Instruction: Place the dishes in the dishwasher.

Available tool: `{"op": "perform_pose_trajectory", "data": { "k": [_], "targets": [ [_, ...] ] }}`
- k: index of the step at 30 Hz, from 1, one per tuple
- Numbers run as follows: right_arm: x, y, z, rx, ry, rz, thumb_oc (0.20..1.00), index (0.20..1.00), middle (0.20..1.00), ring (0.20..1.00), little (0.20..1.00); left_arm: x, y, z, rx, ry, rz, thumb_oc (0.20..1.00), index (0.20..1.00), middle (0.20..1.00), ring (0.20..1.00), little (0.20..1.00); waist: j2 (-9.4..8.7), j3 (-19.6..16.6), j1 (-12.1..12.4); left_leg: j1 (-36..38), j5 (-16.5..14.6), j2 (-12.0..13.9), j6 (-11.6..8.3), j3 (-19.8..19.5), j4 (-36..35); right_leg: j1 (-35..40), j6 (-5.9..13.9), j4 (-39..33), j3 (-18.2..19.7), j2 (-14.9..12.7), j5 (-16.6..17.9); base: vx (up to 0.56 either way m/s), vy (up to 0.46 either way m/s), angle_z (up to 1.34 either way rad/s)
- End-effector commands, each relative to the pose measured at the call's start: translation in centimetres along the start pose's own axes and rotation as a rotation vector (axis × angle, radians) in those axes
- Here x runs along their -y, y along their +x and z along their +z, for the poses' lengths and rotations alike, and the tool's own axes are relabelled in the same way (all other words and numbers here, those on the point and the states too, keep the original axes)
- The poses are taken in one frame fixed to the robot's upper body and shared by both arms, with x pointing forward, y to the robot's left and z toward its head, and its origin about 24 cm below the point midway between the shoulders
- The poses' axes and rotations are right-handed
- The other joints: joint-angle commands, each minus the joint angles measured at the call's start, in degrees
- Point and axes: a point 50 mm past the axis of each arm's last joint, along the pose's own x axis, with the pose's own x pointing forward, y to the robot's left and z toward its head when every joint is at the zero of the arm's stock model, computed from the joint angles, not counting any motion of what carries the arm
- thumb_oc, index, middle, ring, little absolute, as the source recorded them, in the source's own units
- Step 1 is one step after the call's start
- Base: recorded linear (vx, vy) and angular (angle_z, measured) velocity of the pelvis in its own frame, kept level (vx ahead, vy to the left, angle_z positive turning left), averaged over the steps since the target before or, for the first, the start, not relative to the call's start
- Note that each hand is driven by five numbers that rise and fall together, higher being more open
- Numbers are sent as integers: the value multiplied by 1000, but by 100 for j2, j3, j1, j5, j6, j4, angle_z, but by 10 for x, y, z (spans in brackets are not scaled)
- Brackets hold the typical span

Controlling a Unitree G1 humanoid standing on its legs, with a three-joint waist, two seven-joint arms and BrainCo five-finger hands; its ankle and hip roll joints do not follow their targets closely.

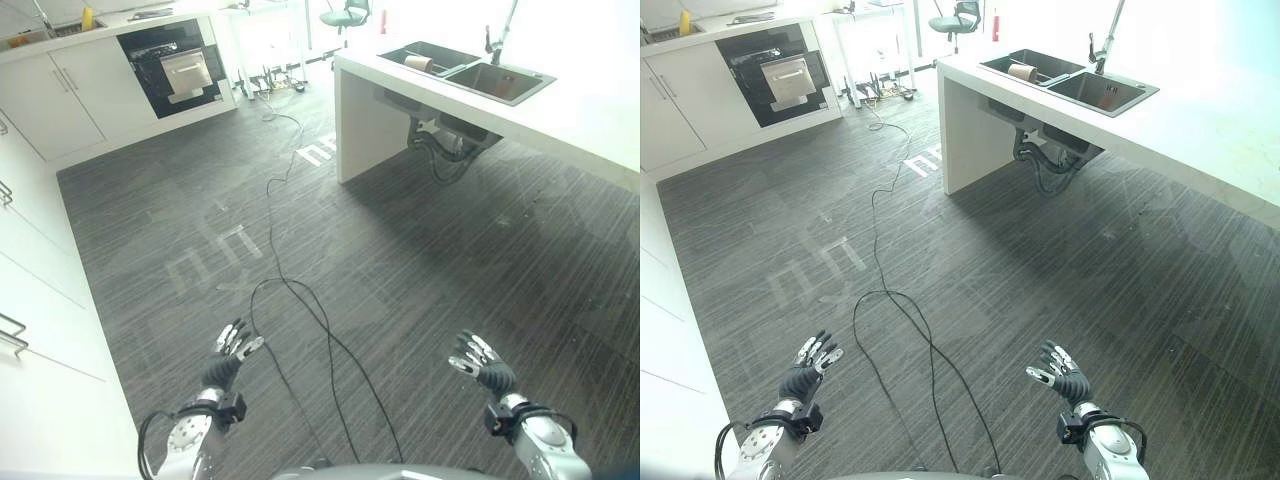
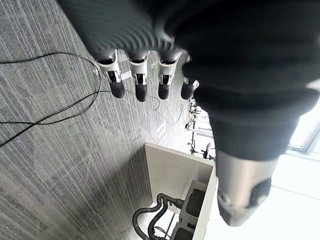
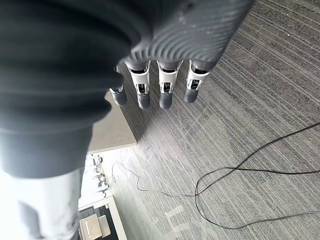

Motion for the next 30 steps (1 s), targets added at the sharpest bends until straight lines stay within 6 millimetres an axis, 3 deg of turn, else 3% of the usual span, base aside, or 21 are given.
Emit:
{"op": "perform_pose_trajectory", "data": {
  "k": [1,8,15,18,19,20,21,22,23,25,26,27,28,29,30],
  "targets": [
    [-6,6,46,207,-92,50,1000,1000,1000,1000,1000,1,15,33,123,46,-33,1000,1000,1000,1000,1000,56,10,-16,233,-679,526,-466,87,19,136,464,31,-75,-259,-559,0,0,0],
    [-7,5,52,240,-82,51,1000,1000,1000,1000,1000,2,14,38,151,-14,-45,1000,1000,1000,1000,1000,97,42,-24,247,-657,573,-492,72,19,167,410,31,-75,-198,-600,-1,-76,0],
    [-17,-1,83,407,-182,136,1000,1000,1000,1000,1000,6,16,51,212,-98,-32,1000,1000,1000,1000,1000,126,131,-69,284,-537,682,-609,-6,19,170,239,128,45,-6,-736,21,-155,0],
    [-15,-3,92,440,-200,142,1000,1000,1000,1000,1000,9,16,57,252,-118,-37,1000,1000,1000,1000,1000,54,254,-68,28,-633,663,-667,-98,684,54,134,350,128,-10,-797,3,-162,2],
    [-12,-6,100,472,-211,146,1000,1000,1000,1000,1000,10,15,62,288,-135,-51,1000,1000,1000,1000,1000,-88,422,-60,-489,-637,636,-668,-76,1834,-65,40,546,167,-100,-809,-22,-171,1],
    [-12,-7,102,478,-208,146,1000,1000,1000,1000,1000,10,15,64,296,-138,-56,1000,1000,1000,1000,1000,-97,446,-65,-691,-604,681,-681,-88,2122,-109,9,587,157,-92,-813,-14,-212,11],
    [-8,-9,104,493,-188,141,1000,1000,1000,1000,1000,11,14,68,321,-138,-69,1000,1000,1000,1000,1000,-199,581,-56,-1129,-616,618,-602,-105,3046,-188,-63,704,206,-143,-789,64,-153,8],
    [-5,-10,104,501,-168,134,1000,1000,1000,1000,1000,11,13,69,335,-142,-77,1000,1000,1000,1000,1000,-214,662,-46,-1423,-556,603,-573,-65,3403,-202,-97,790,232,-119,-812,129,-138,14],
    [-4,-10,104,507,-159,129,1000,1000,1000,1000,1000,11,12,70,341,-146,-87,1000,1000,1000,1000,1000,-202,712,-30,-1558,-471,654,-586,10,3298,-162,-89,812,249,-75,-859,286,-38,2],
    [-2,-13,104,516,-151,112,1000,1000,1000,1000,1000,13,6,71,354,-131,-110,1000,1000,1000,1000,1000,-65,745,36,-1390,-121,885,-706,352,1784,82,-10,695,169,49,-1044,510,101,-6],
    [0,-17,104,519,-156,112,1000,1000,1000,1000,1000,12,2,72,361,-128,-104,1000,1000,1000,1000,1000,75,730,73,-1342,281,986,-824,402,870,239,23,616,145,163,-1151,436,135,-3],
    [0,-17,104,519,-156,112,1000,1000,1000,1000,1000,12,2,72,361,-128,-104,1000,1000,1000,1000,1000,75,730,73,-1342,281,986,-824,402,870,239,23,616,145,163,-1151,757,265,0],
    [3,-24,100,514,-176,115,1000,1000,1000,1000,1000,7,-7,70,367,-147,-92,1000,1000,1000,1000,1000,239,738,154,-1378,894,1123,-928,436,66,668,-18,574,251,332,-1441,733,265,8],
    [5,-26,99,514,-187,108,1000,1000,1000,1000,1000,6,-10,69,371,-148,-99,1000,1000,1000,1000,1000,265,729,171,-1442,975,1149,-935,568,85,815,-46,620,254,357,-1592,981,378,5],
    [5,-27,99,513,-204,106,1000,1000,1000,1000,1000,5,-12,69,376,-140,-102,1000,1000,1000,1000,1000,224,697,179,-1400,730,1091,-833,722,109,874,-2,771,217,265,-1730,688,275,-22]
  ]
}}
